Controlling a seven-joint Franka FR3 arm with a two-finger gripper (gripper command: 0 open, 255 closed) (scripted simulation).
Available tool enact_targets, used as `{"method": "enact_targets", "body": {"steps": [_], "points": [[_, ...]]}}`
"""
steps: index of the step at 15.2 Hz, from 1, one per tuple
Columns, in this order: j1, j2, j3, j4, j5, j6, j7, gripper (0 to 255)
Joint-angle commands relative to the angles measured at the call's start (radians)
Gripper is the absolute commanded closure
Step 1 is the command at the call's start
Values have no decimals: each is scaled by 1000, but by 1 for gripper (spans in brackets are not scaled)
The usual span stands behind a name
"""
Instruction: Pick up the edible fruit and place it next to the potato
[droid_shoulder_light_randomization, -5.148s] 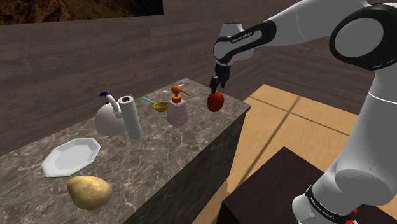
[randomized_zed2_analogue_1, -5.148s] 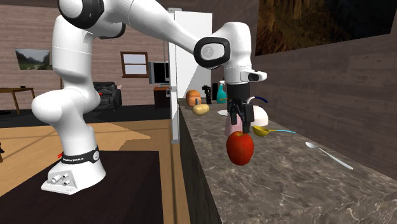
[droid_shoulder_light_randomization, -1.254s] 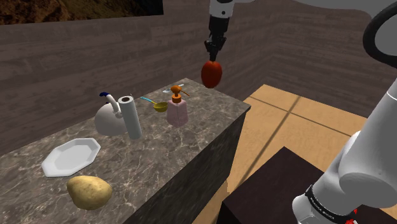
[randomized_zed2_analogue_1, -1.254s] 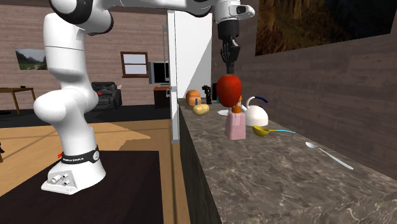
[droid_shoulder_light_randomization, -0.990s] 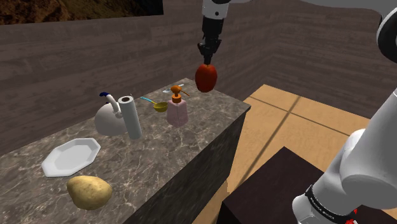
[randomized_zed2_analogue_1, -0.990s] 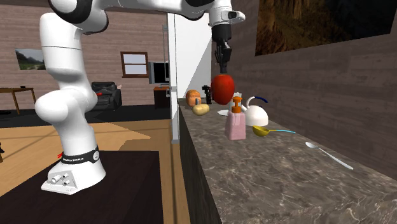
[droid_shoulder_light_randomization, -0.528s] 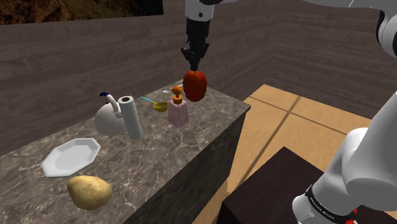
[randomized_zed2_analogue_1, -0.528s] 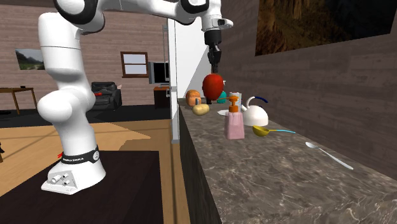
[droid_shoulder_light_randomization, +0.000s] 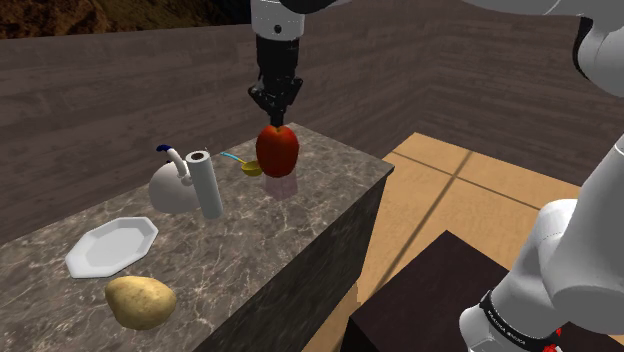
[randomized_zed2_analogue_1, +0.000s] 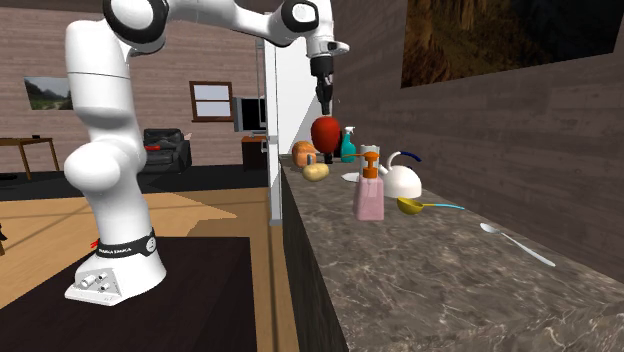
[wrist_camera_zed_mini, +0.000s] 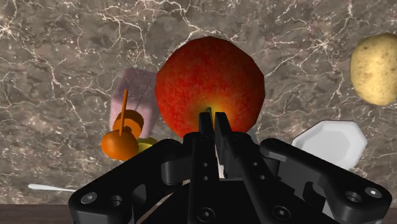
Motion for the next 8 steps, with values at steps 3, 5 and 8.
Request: {"method": "enact_targets", "body": {"steps": [3, 5, 8], "points": [[51, 38, 43, 56, -18, -23, 96, 255], [79, 66, 65, 92, -30, -34, 143, 255], [123, 117, 94, 158, -52, -56, 214, 255]]}}
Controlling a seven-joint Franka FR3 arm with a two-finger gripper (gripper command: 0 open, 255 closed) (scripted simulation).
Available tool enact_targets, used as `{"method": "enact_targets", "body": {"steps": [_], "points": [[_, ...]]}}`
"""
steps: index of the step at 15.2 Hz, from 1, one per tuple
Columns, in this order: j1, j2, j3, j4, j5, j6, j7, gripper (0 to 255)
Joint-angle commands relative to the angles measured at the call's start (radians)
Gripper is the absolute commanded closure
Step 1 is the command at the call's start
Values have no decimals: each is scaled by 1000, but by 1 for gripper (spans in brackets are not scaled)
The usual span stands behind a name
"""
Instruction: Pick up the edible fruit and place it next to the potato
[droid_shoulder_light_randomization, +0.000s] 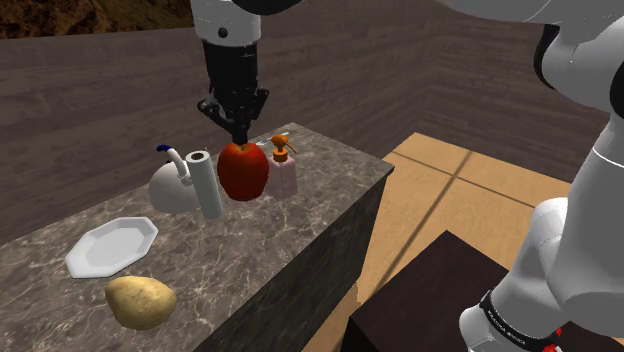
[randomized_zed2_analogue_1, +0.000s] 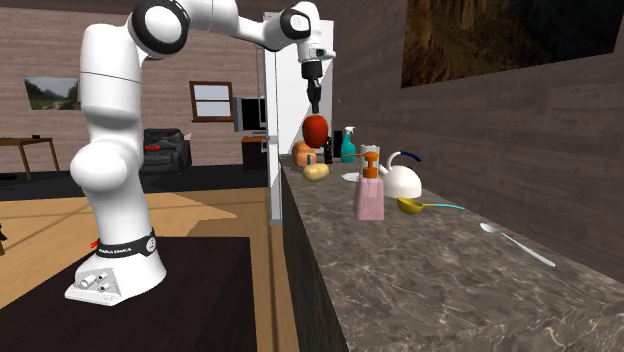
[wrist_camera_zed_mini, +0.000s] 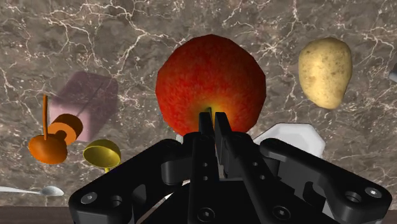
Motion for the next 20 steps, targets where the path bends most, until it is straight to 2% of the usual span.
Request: {"method": "enact_targets", "body": {"steps": [1, 7, 9, 10, 20], "points": [[29, 30, 17, 41, -14, -14, 45, 255], [140, 180, 62, 247, -75, -88, 178, 255], [187, 246, 71, 344, -101, -125, 218, 255], [226, 303, 76, 432, -122, -159, 244, 255], [191, 234, 76, 187, -100, 17, 256, 255]]}}
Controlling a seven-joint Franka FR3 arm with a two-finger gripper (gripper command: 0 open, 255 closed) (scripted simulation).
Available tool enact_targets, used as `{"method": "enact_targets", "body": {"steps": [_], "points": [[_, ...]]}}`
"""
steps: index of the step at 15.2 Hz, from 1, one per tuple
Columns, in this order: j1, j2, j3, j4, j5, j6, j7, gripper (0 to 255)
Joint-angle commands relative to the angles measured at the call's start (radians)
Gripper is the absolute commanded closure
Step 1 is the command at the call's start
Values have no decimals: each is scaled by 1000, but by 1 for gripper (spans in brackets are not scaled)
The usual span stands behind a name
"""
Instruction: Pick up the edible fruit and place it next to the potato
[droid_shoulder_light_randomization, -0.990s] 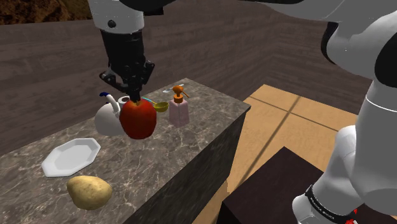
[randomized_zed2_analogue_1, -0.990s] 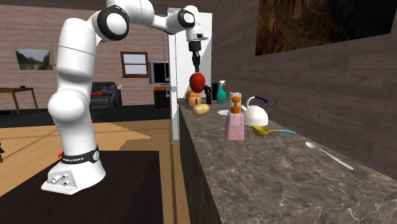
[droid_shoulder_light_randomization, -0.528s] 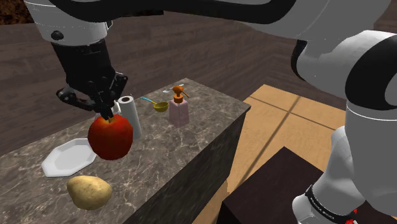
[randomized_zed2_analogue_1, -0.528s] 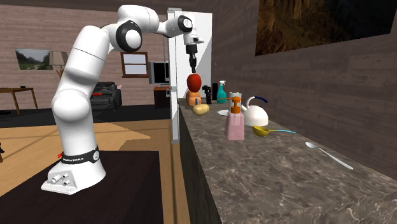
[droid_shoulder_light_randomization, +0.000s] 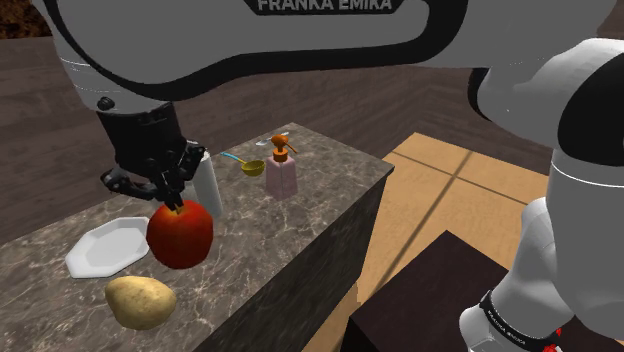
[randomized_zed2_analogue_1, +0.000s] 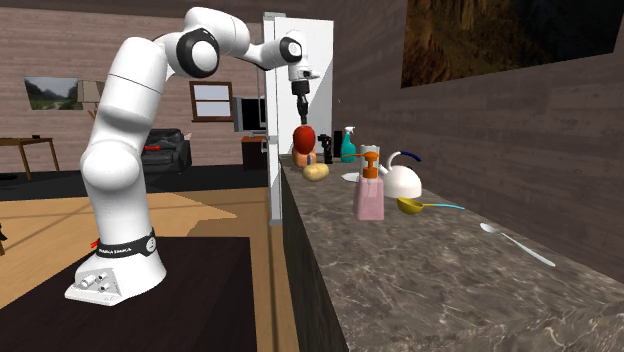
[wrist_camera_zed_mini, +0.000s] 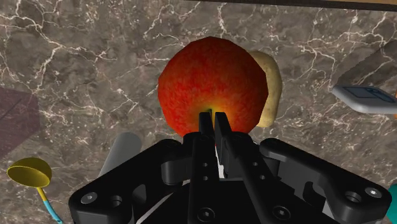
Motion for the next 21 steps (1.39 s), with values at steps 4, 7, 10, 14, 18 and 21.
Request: {"method": "enact_targets", "body": {"steps": [4, 7, 10, 14, 18, 21], "points": [[-11, -15, -1, -89, 4, 75, 3, 255], [-16, -21, -2, -138, 5, 118, 7, 255], [-20, -24, -3, -183, 4, 160, 10, 255], [-23, -24, -4, -237, 2, 213, 16, 255], [-26, -20, -6, -284, -1, 265, 22, 255], [-27, -14, -8, -317, -5, 302, 27, 255]]}}
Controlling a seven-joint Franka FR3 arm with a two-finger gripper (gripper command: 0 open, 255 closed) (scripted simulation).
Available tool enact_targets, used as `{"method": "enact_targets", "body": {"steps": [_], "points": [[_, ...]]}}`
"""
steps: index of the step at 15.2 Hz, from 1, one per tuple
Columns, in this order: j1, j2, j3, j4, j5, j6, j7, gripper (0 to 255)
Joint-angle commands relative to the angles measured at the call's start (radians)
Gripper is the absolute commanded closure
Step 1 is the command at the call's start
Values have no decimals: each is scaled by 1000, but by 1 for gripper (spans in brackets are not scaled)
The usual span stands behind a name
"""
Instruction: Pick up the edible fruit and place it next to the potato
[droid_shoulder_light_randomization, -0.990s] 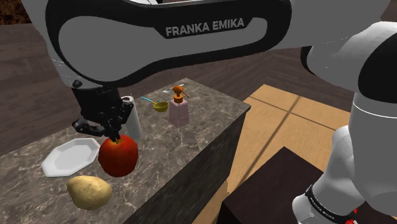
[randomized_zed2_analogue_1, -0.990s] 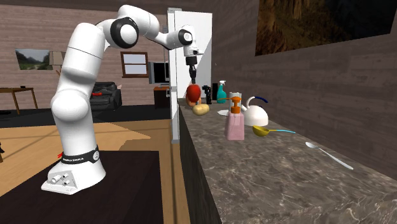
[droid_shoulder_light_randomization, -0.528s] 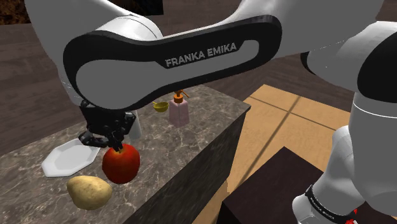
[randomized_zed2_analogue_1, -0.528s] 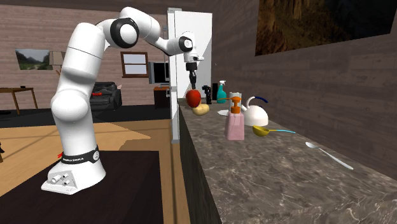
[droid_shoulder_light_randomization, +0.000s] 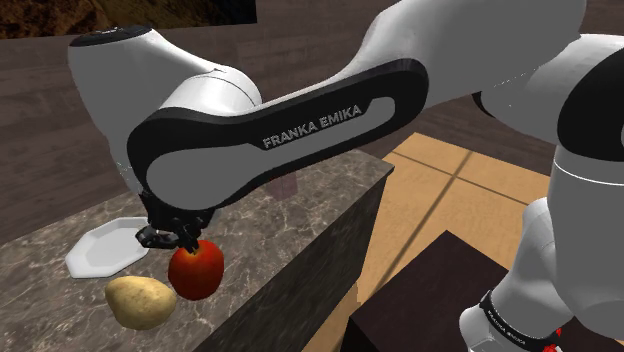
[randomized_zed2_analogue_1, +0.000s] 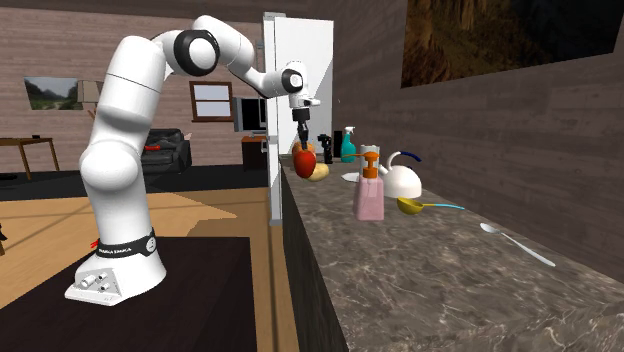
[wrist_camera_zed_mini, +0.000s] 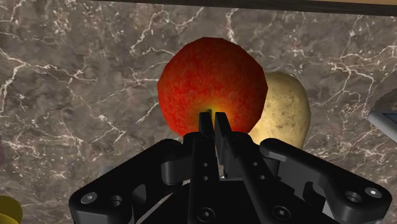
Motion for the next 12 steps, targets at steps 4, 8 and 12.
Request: {"method": "enact_targets", "body": {"steps": [4, 8, 12], "points": [[-2, 13, -3, -51, -8, 64, 9, 255], [-2, 20, -5, -72, -12, 92, 13, 255], [-2, 21, -5, -72, -12, 92, 13, 255]]}}
